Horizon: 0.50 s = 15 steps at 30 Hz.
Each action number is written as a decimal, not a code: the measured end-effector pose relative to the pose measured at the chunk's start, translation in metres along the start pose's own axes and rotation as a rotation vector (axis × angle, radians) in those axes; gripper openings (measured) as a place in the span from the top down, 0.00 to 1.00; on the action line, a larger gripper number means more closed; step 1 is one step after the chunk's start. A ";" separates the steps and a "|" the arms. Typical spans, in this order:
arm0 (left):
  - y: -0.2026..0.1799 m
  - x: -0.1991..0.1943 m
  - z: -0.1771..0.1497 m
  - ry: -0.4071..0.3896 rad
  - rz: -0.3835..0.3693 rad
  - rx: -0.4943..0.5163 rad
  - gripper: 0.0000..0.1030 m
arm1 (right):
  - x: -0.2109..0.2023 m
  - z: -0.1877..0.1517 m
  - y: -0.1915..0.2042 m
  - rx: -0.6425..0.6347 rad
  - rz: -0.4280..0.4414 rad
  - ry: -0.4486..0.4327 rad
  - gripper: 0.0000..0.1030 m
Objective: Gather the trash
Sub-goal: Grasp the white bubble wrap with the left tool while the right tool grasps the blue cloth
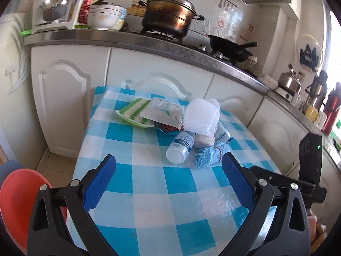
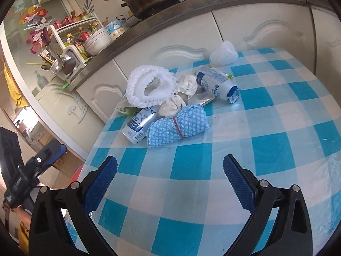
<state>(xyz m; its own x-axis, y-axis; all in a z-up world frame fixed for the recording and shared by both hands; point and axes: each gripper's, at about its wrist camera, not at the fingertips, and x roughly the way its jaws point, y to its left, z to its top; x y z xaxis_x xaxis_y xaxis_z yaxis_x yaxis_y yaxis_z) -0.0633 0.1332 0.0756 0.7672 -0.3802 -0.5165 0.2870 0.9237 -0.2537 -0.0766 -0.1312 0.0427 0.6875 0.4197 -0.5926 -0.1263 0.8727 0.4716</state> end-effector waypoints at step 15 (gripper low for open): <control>-0.029 0.066 0.043 0.088 -0.203 -0.090 0.03 | 0.049 0.036 -0.016 -0.039 0.026 0.074 0.04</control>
<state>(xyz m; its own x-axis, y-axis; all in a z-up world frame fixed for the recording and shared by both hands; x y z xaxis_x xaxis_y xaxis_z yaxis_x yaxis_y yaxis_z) 0.0036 0.0827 0.0835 0.6451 -0.5641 -0.5154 0.3749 0.8214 -0.4298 -0.0150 -0.1334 0.0295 0.6293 0.4587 -0.6273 -0.1722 0.8695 0.4630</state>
